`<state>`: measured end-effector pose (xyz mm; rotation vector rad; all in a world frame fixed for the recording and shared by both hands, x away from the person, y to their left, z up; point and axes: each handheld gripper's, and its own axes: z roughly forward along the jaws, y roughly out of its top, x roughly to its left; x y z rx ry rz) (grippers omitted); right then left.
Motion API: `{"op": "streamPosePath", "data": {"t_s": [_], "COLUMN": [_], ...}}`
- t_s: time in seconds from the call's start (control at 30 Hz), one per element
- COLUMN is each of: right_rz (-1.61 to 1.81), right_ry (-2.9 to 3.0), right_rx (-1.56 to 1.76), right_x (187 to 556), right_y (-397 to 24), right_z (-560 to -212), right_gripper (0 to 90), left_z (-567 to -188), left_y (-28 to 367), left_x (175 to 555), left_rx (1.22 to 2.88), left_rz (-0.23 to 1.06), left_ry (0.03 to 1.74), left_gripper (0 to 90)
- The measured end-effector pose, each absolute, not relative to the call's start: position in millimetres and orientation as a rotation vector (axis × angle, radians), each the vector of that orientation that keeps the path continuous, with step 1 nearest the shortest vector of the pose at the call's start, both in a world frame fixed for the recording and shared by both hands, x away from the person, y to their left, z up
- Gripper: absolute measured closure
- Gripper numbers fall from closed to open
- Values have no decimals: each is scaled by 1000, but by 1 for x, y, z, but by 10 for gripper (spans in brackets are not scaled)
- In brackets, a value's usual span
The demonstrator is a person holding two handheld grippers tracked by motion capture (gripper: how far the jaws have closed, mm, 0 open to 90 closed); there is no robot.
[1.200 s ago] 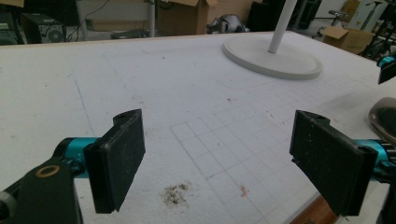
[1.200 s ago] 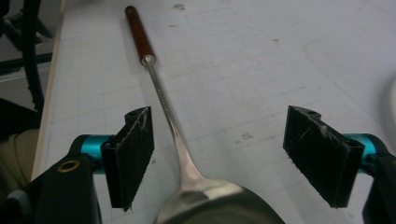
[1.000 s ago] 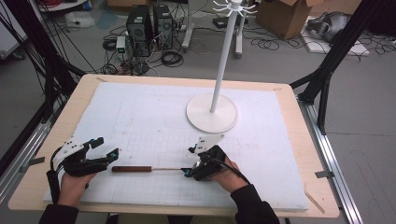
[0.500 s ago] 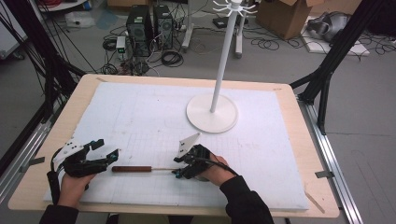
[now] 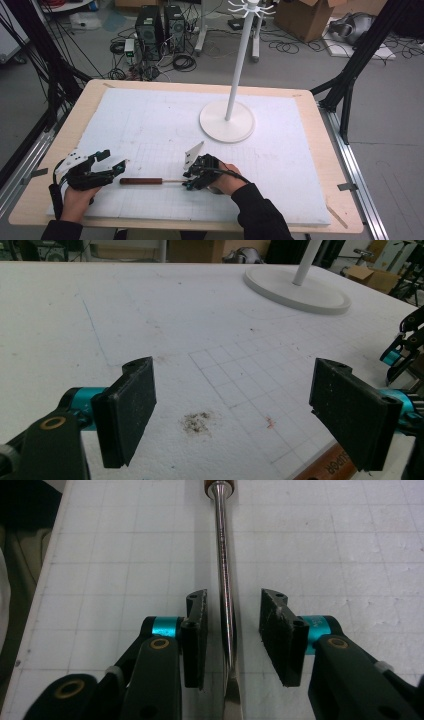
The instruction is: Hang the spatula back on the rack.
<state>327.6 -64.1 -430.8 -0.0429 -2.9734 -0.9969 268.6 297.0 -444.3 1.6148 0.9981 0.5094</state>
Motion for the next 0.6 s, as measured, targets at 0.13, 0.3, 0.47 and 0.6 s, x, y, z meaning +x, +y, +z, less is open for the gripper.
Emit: {"op": "streamPosePath", "data": {"t_s": [0.13, 0.3, 0.47, 0.6], "right_rz": [-980, -964, -966, -954], "right_ry": [-2963, -2939, -2946, -2961], "right_rx": [-47, -77, -103, -118], "right_x": [331, 331, 330, 328], "right_y": [-63, -62, -61, -61], "right_z": [-431, -431, -431, -429], "right_gripper": [743, 837, 846, 848], "left_z": [-445, -447, -445, -443], "left_y": [297, 296, 295, 293], "left_x": [268, 268, 267, 266], "left_rx": [1613, 1619, 1604, 1591], "left_rz": [505, 502, 498, 498], "left_ry": [1001, 999, 994, 990], "left_gripper": [193, 196, 202, 204]}}
